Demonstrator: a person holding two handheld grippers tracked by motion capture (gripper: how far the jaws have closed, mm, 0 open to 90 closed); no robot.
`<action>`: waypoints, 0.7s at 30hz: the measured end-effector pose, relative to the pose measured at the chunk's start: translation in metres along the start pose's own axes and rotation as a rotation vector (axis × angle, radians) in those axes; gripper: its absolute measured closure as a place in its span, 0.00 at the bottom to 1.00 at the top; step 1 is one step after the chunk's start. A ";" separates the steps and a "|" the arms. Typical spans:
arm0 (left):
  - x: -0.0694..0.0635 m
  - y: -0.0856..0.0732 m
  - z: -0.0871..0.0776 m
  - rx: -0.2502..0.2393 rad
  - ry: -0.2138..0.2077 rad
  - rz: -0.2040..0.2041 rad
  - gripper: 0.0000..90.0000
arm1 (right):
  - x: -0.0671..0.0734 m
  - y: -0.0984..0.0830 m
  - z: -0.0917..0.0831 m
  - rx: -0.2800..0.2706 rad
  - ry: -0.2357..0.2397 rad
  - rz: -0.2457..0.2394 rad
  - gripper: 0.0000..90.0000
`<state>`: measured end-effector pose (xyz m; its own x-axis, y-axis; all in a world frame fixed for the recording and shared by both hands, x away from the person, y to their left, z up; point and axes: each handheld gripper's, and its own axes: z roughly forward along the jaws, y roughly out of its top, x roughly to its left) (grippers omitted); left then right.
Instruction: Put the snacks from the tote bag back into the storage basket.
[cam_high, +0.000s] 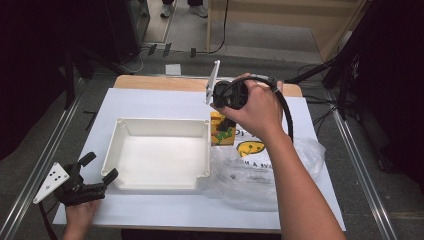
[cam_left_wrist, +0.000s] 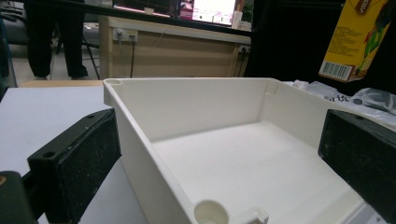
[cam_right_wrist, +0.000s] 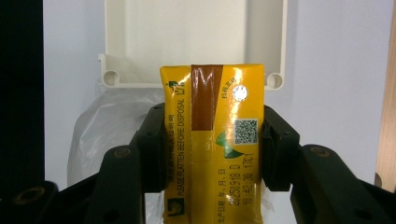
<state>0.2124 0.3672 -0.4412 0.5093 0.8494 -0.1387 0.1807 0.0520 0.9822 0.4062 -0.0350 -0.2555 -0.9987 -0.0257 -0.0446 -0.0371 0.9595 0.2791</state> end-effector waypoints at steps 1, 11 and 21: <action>0.000 0.000 0.000 -0.001 0.001 -0.003 0.00 | 0.000 0.003 0.001 0.000 -0.001 -0.006 0.60; 0.001 0.000 0.000 -0.004 0.001 -0.007 0.00 | 0.001 0.016 0.003 -0.004 0.005 -0.012 0.60; 0.001 0.000 0.000 -0.007 0.000 -0.010 0.00 | -0.001 0.026 0.005 -0.013 0.009 -0.020 0.60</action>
<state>0.2129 0.3679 -0.4410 0.5075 0.8488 -0.1482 0.1799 0.0639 0.9816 0.4067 -0.0088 -0.2533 -0.9980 -0.0473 -0.0418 -0.0575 0.9550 0.2910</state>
